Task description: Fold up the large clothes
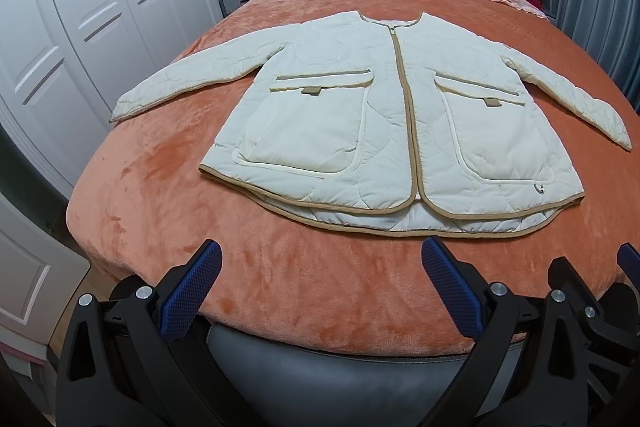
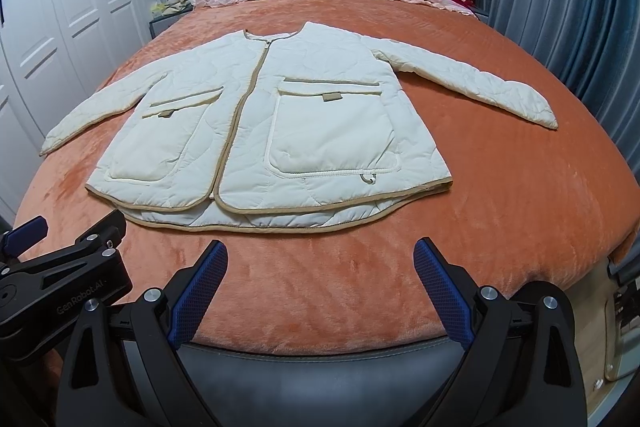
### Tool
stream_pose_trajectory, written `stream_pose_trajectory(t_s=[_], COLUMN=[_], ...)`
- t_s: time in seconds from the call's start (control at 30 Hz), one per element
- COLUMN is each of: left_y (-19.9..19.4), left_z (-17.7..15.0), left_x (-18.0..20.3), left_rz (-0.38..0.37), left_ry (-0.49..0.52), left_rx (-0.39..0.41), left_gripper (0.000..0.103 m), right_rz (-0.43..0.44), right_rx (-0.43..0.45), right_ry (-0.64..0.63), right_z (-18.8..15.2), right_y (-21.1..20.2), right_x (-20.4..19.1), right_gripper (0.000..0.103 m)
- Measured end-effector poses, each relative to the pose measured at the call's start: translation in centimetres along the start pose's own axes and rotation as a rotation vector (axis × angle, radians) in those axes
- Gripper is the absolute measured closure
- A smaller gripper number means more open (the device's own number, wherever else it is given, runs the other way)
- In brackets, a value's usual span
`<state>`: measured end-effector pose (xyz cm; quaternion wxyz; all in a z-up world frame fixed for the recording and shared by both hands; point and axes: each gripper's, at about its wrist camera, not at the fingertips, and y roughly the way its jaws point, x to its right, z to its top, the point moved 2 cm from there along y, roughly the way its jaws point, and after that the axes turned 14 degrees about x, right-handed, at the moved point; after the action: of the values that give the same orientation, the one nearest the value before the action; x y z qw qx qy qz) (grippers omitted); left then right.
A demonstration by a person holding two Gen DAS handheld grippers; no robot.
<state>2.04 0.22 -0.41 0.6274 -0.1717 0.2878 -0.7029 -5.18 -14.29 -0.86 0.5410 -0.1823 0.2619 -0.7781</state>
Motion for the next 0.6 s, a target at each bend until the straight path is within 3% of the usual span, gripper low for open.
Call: stream_pose_trajectory(t_s=[0.6], left_y=[-0.11], left_z=[-0.13], left_x=[-0.16], left_rz=[0.002], left_ry=[-0.006], left_rx=[0.002], left_gripper=[0.005], right_rz=[0.002], right_rx=[0.000], right_ry=[-0.001], right_z=[0.09], right_y=[-0.16], right_x=[-0.04], right_gripper=[0.011])
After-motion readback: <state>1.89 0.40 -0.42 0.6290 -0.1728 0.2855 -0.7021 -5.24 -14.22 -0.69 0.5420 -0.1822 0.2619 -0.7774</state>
